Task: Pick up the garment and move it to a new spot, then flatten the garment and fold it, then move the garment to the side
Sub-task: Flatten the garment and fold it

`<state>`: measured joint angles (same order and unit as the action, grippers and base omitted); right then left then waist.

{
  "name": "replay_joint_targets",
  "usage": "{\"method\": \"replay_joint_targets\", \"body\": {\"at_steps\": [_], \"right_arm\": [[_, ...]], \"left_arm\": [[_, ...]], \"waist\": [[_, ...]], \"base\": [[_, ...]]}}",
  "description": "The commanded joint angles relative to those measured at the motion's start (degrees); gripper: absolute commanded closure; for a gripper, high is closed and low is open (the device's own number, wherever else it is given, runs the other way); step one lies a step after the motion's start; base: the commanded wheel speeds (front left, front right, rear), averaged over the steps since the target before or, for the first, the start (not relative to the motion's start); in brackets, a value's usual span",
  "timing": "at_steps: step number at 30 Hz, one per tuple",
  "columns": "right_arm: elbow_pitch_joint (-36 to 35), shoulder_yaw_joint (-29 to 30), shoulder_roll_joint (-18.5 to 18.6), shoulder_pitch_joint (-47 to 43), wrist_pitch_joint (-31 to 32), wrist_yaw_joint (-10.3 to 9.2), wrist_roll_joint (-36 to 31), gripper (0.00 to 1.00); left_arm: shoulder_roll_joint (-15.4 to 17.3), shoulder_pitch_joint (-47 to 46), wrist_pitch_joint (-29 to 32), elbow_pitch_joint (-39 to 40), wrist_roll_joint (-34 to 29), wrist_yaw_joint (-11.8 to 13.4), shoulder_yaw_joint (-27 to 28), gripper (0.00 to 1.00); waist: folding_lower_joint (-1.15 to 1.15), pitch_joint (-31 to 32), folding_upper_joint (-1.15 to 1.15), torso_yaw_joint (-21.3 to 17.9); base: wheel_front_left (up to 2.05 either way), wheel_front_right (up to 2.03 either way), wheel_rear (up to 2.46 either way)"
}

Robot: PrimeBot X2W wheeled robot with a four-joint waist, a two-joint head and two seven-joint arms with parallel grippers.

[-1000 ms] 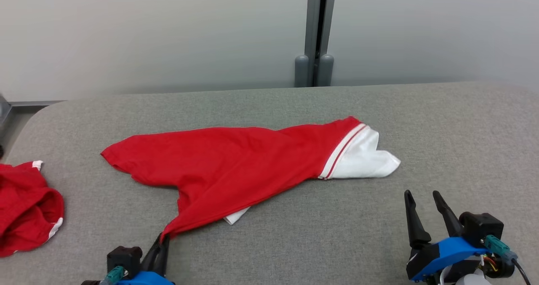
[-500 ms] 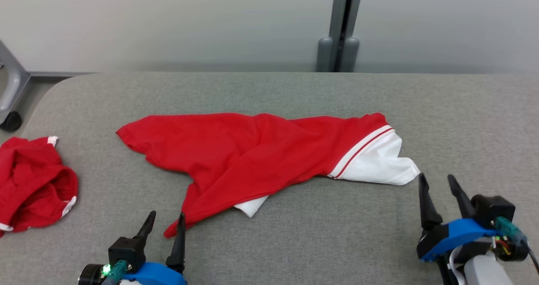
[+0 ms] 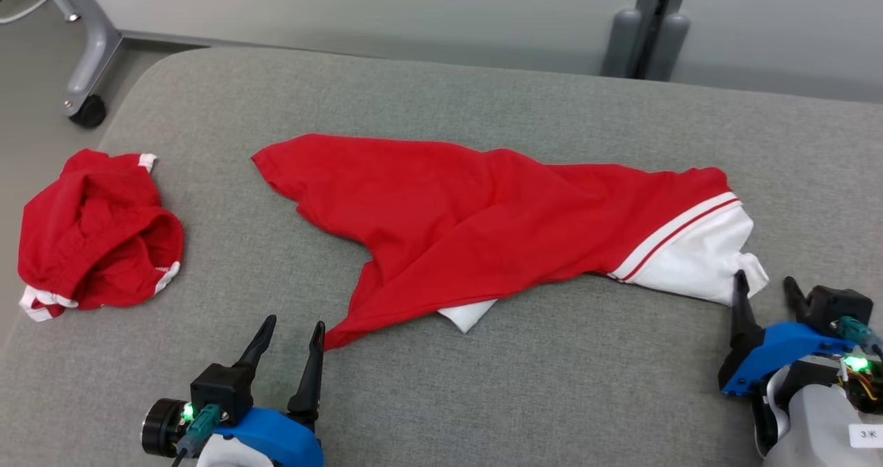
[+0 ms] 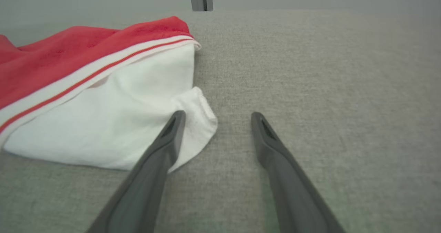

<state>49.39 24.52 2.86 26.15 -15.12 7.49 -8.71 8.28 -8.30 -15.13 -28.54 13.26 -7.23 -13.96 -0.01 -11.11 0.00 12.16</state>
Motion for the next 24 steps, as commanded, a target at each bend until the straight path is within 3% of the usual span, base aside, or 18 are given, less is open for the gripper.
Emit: {"method": "replay_joint_targets", "body": {"at_steps": [1, 2, 3, 4, 5, 17, 23, 24], "right_arm": [[1.15, 0.19, 0.14, 1.21, -0.05, 0.00, -1.00, 0.00], [2.19, 0.38, 0.15, 1.55, -0.03, 0.00, -1.40, 0.00], [3.19, 0.65, 0.15, 1.75, 0.03, 0.00, -1.73, 0.52], [3.82, 0.88, 0.13, 1.84, 0.04, 0.00, -1.96, 0.82], [4.28, 1.19, 0.12, 1.89, 0.04, -0.01, -1.89, 1.00], [0.35, 3.78, 0.20, -6.62, -0.04, -0.01, 5.73, 1.00], [-0.04, 0.10, 0.21, -11.73, -0.04, -0.01, 10.17, 1.00], [-0.79, -0.51, 0.21, -12.14, -0.04, -0.01, 10.90, 0.87]], "left_arm": [[0.36, -0.68, -0.01, 0.40, 0.53, -0.25, -0.39, 0.00], [0.61, -0.60, -0.02, 0.53, 0.86, -0.25, -0.53, 0.00], [0.82, -0.49, -0.02, 0.65, 1.09, -0.26, -0.56, 0.00], [0.99, -0.39, -0.02, 0.70, 1.31, -0.26, -0.55, 0.00], [1.13, -0.31, -0.02, 0.73, 1.40, -0.27, -0.48, 0.00], [-0.31, 3.65, -0.01, -0.44, 0.51, -0.27, 1.80, 0.00], [-1.86, 6.22, -0.02, -0.84, -0.91, -0.28, 4.04, 0.00], [-2.08, 6.57, -0.02, -0.85, -1.22, -0.28, 4.37, 0.00]], "waist": [[0.01, -0.73, 0.00, 0.74], [0.01, -0.81, 0.00, 0.74], [0.01, -0.86, 0.00, 0.67], [0.01, -0.86, 0.00, 0.50], [0.01, -0.77, 0.00, 0.24], [0.01, 5.74, 0.00, -6.42], [0.01, 8.51, 0.00, -9.43], [0.01, 8.84, 0.00, -9.74]], "base": [[0.00, 0.00, 0.00], [0.00, 0.00, 0.00], [0.00, 0.00, 0.00], [0.00, 0.00, 0.00], [0.00, 0.00, 0.00], [0.00, 0.00, 0.00], [0.00, 0.00, 0.00], [0.00, 0.00, 0.00]]}}
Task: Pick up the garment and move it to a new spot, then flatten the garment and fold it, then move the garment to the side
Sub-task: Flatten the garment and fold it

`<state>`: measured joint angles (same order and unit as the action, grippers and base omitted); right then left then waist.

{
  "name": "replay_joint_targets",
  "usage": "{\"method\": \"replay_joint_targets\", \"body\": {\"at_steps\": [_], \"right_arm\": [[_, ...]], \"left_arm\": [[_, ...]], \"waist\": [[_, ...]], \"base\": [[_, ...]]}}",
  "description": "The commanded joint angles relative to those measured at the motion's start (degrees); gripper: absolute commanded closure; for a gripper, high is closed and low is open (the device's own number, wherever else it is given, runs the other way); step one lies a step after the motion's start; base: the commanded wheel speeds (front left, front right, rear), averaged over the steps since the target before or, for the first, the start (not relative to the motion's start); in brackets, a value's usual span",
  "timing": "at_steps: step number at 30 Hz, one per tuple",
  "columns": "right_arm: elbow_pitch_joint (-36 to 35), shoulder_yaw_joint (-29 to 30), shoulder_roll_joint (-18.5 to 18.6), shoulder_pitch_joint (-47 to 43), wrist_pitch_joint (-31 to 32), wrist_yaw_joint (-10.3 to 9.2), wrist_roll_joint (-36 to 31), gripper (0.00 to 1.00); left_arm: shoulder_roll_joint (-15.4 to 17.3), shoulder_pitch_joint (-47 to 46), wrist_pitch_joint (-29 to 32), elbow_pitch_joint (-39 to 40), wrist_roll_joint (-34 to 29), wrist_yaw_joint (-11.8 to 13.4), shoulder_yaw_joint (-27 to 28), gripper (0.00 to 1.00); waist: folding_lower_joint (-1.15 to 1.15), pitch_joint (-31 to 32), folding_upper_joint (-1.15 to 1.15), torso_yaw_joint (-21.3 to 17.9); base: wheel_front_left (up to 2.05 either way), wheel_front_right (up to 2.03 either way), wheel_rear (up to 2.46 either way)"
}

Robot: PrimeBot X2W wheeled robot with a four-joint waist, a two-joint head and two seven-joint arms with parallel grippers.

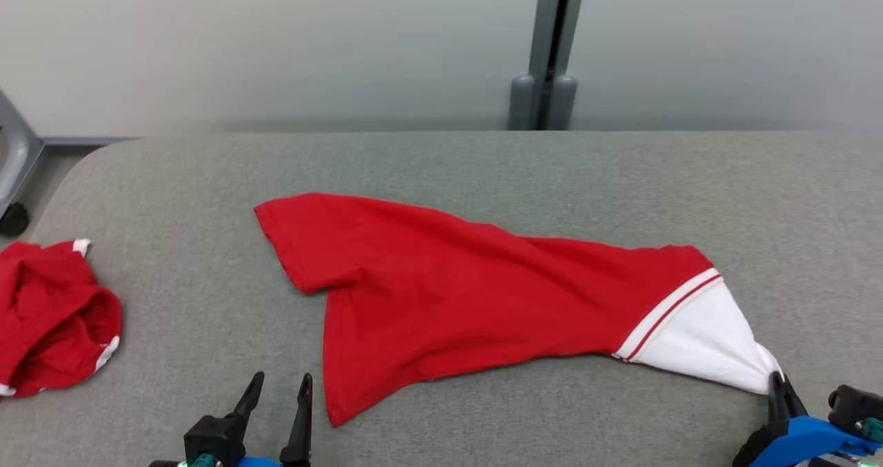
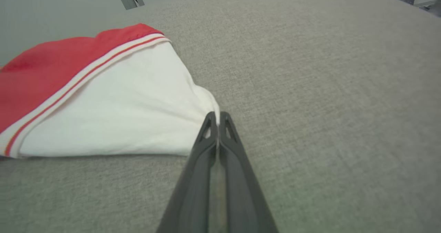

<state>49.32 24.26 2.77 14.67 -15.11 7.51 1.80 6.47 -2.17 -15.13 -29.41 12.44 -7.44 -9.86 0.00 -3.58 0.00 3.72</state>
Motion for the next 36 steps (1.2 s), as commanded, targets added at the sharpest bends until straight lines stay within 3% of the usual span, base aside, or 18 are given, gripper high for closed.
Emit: {"method": "replay_joint_targets", "body": {"at_steps": [1, 2, 8, 12, 19, 29, 36], "right_arm": [[-2.15, -1.36, 0.32, -1.03, -0.06, -0.03, 1.02, 0.29], [-3.81, -2.78, 0.24, -1.30, -0.06, -0.03, 1.79, 0.00], [-17.09, -11.05, 0.20, -4.78, -0.05, -0.02, 3.01, 0.00], [-21.93, -16.66, 0.22, -6.62, -0.05, -0.02, 2.91, 0.00], [-20.61, -20.70, 0.24, -9.13, -0.05, -0.02, 3.58, 0.00], [-18.27, -20.89, 0.25, -9.54, -0.05, -0.02, 4.71, 0.00], [-18.68, -20.89, 0.25, -8.83, -0.05, -0.02, 4.04, 0.00]], "left_arm": [[-0.41, 0.76, -0.02, 0.07, -0.69, -0.07, 0.45, 0.00], [-0.43, 0.96, -0.02, 0.20, -1.06, -0.07, 0.70, 0.00], [-0.68, 2.43, -0.02, 1.85, -2.99, -0.06, 3.39, 0.00], [-0.99, 3.45, -0.02, 2.83, -4.17, 0.03, 5.32, 0.00], [-1.71, 4.65, -0.02, 3.11, -5.58, 0.02, 6.84, 0.00], [-2.59, 5.14, -0.02, 2.59, -5.71, -0.04, 6.21, 0.00], [-2.84, 4.45, -0.01, 0.30, -2.73, -0.06, 1.88, 0.00]], "waist": [[0.00, 1.63, 0.00, -1.59], [0.00, 1.94, 0.00, -1.84], [0.00, 3.38, 0.00, -2.81], [0.00, 4.05, 0.00, -2.88], [0.00, 5.04, 0.00, -2.78], [0.00, 5.28, 0.00, -2.48], [0.00, 4.03, 0.00, -2.99]], "base": [[0.00, 0.00, 0.00], [0.00, 0.00, 0.00], [0.00, 0.00, 0.00], [0.00, 0.00, 0.00], [0.00, 0.00, 0.00], [0.00, 0.00, 0.00], [0.00, 0.00, 0.00]]}}
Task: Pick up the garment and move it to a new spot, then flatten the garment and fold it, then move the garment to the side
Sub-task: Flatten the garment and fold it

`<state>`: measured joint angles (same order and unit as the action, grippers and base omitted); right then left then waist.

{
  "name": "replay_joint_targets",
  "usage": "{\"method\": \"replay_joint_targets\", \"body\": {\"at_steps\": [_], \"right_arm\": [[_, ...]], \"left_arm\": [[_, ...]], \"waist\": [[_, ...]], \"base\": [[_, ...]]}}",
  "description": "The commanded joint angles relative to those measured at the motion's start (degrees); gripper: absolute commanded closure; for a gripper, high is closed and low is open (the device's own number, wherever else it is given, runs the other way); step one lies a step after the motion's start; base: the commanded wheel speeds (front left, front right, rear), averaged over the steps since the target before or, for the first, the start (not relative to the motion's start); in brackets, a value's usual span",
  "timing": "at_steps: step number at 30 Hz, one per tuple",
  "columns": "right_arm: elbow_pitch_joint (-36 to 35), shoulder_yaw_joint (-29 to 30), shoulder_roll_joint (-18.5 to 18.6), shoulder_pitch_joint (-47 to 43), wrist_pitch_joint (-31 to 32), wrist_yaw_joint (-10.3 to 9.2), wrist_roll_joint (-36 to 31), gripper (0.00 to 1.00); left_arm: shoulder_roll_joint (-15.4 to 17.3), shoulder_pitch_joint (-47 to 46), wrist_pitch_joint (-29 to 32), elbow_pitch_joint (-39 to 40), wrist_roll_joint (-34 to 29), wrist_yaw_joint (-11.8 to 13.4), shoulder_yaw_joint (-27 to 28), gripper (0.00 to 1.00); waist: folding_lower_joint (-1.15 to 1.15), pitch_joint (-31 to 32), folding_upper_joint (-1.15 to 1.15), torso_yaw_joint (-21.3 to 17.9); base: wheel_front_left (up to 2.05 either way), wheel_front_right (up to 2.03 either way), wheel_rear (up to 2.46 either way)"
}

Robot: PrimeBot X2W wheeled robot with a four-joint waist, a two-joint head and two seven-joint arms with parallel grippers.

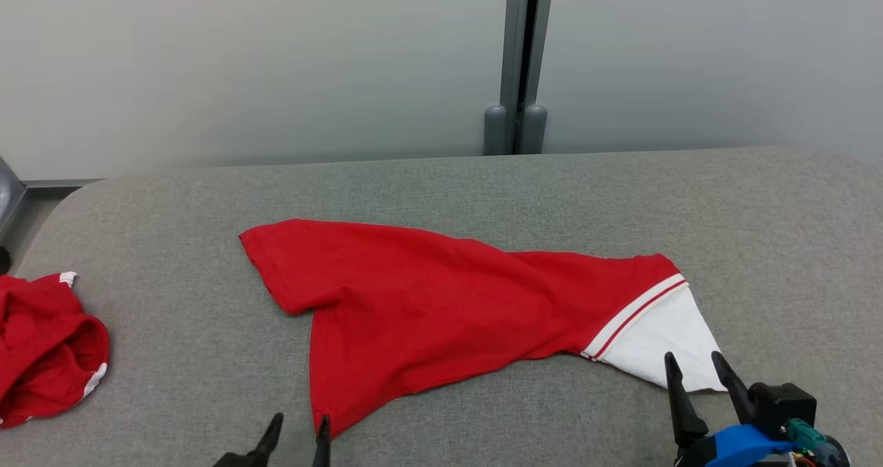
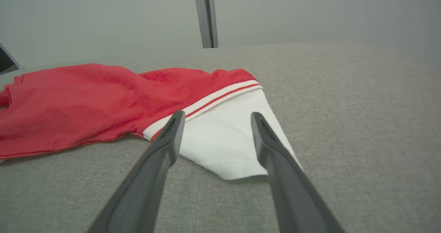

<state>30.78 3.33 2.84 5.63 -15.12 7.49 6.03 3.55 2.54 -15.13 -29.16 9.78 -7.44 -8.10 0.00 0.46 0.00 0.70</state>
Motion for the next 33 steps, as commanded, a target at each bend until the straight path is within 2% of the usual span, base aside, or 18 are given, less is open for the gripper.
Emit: {"method": "replay_joint_targets", "body": {"at_steps": [1, 9, 19, 20, 21, 22, 28, 33], "right_arm": [[-0.08, -0.18, 0.18, 0.17, -0.03, 0.00, -0.16, 0.00], [-1.06, -1.55, 0.19, 1.20, -0.03, 0.00, 0.56, 0.00], [-1.74, -1.67, 0.17, 2.33, -0.03, 0.00, 1.24, 0.00], [-1.93, -1.67, 0.18, 2.31, -0.03, 0.00, 1.24, 0.00], [-1.95, -1.56, 0.18, 2.28, -0.03, 0.00, 1.23, 0.00], [-1.93, -1.45, 0.18, 2.25, -0.03, 0.00, 1.21, 0.00], [-0.29, 0.84, 0.19, 2.26, -0.03, 0.00, 0.78, 0.00], [3.86, 6.32, 0.17, 4.67, -0.03, 0.00, -0.91, 0.00]], "left_arm": [[0.13, -0.52, -0.02, -0.55, 0.62, -0.06, -0.93, 0.00], [1.28, -2.87, -0.02, -7.24, 8.18, -0.07, -6.01, 0.00], [3.36, -5.52, 0.10, -9.08, 16.37, -0.07, -10.58, 0.00], [3.88, -5.99, 0.07, -8.44, 17.09, -0.07, -10.96, 0.54], [4.22, -6.21, 0.06, -7.91, 17.32, -0.07, -11.17, 0.79], [4.44, -6.37, 0.06, -7.34, 17.53, -0.07, -11.02, 1.00], [4.97, -6.26, -0.02, -4.09, 16.75, -0.07, -9.91, 1.00], [6.12, -5.22, -0.01, -3.24, 15.73, -0.07, -10.25, 1.00]], "waist": [[0.00, -0.24, 0.00, -0.11], [0.00, -2.70, 0.00, -2.00], [0.00, -4.52, 0.00, -3.91], [0.00, -4.80, 0.00, -4.14], [0.00, -4.95, 0.00, -4.23], [0.00, -5.09, 0.00, -4.31], [0.00, -5.69, 0.00, -4.06], [0.00, -6.29, 0.00, -2.43]], "base": [[0.00, 0.00, 0.00], [0.00, 0.00, 0.00], [0.00, 0.00, 0.00], [0.00, 0.00, 0.00], [0.00, 0.00, 0.00], [0.00, 0.00, 0.00], [0.00, 0.00, 0.00], [0.00, 0.00, 0.00]]}}
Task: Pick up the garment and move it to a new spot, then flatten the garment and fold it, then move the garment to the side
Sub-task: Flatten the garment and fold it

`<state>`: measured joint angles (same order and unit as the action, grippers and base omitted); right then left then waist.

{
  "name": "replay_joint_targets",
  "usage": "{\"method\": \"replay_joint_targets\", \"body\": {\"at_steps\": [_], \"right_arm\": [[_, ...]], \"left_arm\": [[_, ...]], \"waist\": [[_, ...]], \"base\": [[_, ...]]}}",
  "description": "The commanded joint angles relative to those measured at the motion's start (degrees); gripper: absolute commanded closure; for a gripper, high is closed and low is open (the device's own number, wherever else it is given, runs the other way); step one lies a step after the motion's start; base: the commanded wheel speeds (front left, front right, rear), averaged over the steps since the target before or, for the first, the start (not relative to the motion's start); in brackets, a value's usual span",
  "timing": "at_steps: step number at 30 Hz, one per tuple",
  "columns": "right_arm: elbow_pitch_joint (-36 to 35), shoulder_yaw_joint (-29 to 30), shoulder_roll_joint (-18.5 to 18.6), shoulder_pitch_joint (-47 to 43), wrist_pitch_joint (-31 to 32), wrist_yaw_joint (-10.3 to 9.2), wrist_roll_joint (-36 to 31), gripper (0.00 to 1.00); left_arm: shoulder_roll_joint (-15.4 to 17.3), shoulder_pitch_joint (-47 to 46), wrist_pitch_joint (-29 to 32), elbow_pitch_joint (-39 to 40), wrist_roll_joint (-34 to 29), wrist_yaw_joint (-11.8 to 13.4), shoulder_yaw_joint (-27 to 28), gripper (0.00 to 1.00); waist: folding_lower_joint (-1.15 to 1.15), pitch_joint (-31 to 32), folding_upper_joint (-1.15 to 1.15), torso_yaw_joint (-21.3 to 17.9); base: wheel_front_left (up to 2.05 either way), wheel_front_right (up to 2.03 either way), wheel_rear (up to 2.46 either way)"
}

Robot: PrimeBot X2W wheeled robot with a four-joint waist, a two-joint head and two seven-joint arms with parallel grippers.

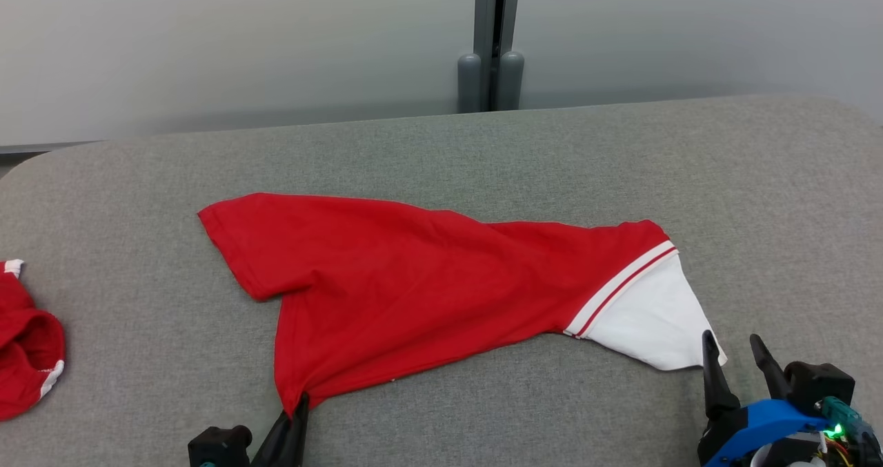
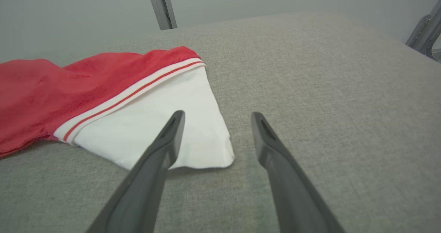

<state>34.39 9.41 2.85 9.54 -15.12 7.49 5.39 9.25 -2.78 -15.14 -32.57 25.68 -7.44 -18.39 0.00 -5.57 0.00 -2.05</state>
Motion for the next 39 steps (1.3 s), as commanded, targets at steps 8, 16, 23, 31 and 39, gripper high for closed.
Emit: {"method": "replay_joint_targets", "body": {"at_steps": [8, 16, 23, 31, 39], "right_arm": [[11.85, 2.42, 0.13, 5.51, -0.02, 0.00, -0.15, 0.00], [20.61, -5.47, -0.79, 5.74, 0.65, 0.15, 5.56, 1.00], [13.02, -4.65, 0.01, 5.87, -0.01, 0.07, 7.65, 1.00], [-12.02, -4.58, 0.19, 7.17, -0.05, 0.01, 19.43, 1.00], [-25.54, -4.84, 0.22, 14.35, -0.03, 0.01, 19.01, 1.00]], "left_arm": [[1.74, -0.72, 0.01, 0.59, 0.16, -0.07, -1.22, 1.00], [1.62, -1.05, 0.00, 0.78, -0.09, -0.07, -1.87, 1.00], [1.67, -1.34, 0.00, 3.23, -0.80, -0.07, -1.57, 1.00], [6.34, -7.57, -0.02, 16.71, -3.12, -0.07, 1.26, 1.00], [15.46, -19.87, 0.00, 26.36, -4.22, -0.07, 1.57, 1.00]], "waist": [[0.00, -1.72, 0.00, 1.96], [0.00, -1.42, 0.00, 2.04], [0.00, 1.06, 0.00, 2.10], [0.00, 5.47, 0.00, 2.37], [0.00, 6.85, 0.00, 2.51]], "base": [[0.00, 0.00, 0.00], [0.00, 0.00, 0.00], [0.00, 0.00, 0.00], [0.00, 0.00, 0.00], [0.00, 0.00, 0.00]]}}
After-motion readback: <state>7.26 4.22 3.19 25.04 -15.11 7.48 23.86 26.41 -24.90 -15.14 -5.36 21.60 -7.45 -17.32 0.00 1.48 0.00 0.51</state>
